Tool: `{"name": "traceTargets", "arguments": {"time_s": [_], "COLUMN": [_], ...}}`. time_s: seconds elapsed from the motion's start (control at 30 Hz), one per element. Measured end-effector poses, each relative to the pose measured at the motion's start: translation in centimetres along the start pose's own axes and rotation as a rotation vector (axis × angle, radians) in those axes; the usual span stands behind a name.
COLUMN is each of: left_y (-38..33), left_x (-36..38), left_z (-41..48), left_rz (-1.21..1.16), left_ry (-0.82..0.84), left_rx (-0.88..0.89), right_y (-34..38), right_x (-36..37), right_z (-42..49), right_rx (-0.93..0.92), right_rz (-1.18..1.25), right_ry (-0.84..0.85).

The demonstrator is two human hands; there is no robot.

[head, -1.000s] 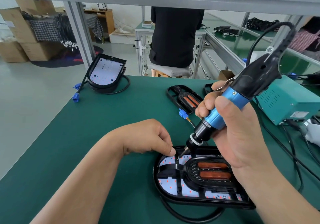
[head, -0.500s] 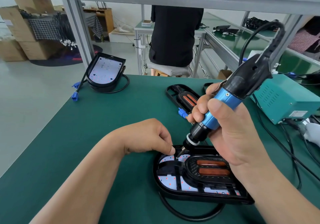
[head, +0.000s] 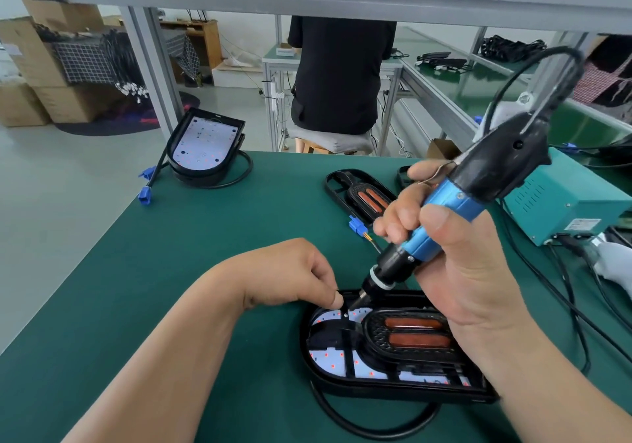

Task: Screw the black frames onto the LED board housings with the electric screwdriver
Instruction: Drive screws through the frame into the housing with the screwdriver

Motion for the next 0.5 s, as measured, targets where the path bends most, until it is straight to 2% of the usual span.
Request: {"name": "traceTargets", "arguments": {"time_s": [0.1, 0.17, 0.3, 0.37, 0.5], "left_y": [0.3, 0.6, 0.8, 0.8, 0.8], "left_x": [0.0, 0.0, -0.4, -0.5, -0.2], "left_z": [-0.1, 0.2, 1.2, 1.3, 1.6], "left_rz": [-0.122, -0.353, -0.879, -1.069, -1.142], "left_ry": [0.033, 0.031, -0.134, -0.166, -0.179], "left_rx": [-0.044, -0.061, -0.106, -0.092, -0.06], "right_y": [0.4, 0.3, 0.1, 0.1, 0.1], "right_x": [-0.8, -1.4, -2.4, -2.7, -2.9], "right_z": [0.1, 0.2, 0.3, 0.3, 0.3], "right_rx": [-0.026, -0.024, -0.009, -0.009, -0.011], "right_rz": [0.124, 0.159, 0.195, 0.208, 0.217], "right_ry": [-0.118, -0.195, -0.278, -0.289, -0.304]}}
Point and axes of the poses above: each hand's wrist, its own z-axis towards the middle knuckle, its own x-axis out of the palm, y = z × x, the point moved 4 cm from there along z, towards the middle knuckle, and after that the axes turned 6 degrees about -z, right-handed, at the moved point
